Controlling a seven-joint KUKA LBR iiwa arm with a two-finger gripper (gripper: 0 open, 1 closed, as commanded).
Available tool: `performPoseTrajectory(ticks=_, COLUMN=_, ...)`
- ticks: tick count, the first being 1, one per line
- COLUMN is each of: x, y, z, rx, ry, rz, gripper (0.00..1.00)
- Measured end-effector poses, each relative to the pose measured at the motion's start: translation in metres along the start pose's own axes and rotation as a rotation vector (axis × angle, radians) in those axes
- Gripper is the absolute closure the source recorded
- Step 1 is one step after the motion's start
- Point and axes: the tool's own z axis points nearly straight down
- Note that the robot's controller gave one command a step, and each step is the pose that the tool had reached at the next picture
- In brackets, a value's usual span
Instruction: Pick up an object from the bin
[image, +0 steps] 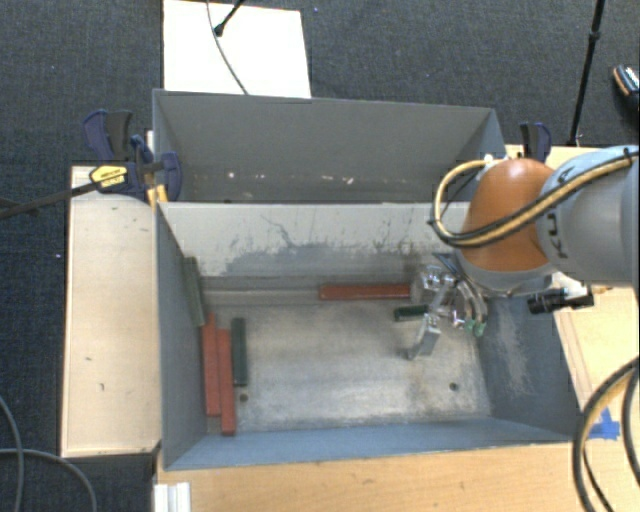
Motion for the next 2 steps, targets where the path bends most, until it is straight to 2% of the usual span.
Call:
performPoseTrajectory(ticks=1, x=-0.001, y=0.001, z=-0.002, rx=-0.001, ry=-0.004, rz=0.000, gripper=1.00)
performPoseTrajectory(ticks=2, x=0.028, y=0.008, z=-0.148, rx=-0.001, ry=-0.013, rz=-0.078, gripper=1.00)
